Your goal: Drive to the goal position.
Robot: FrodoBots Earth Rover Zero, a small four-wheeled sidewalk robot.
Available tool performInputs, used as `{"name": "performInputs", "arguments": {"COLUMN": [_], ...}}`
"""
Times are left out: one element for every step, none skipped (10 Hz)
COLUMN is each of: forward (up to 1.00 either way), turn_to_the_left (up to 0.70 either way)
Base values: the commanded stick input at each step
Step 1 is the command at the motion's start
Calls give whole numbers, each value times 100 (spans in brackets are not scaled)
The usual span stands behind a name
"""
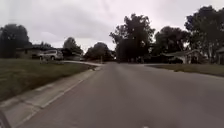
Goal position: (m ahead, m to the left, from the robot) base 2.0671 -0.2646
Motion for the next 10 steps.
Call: {"name": "performInputs", "arguments": {"forward": [70,70,70,70,70,70,70,70,70,70], "turn_to_the_left": [0,0,0,0,0,0,0,0,0,0]}}
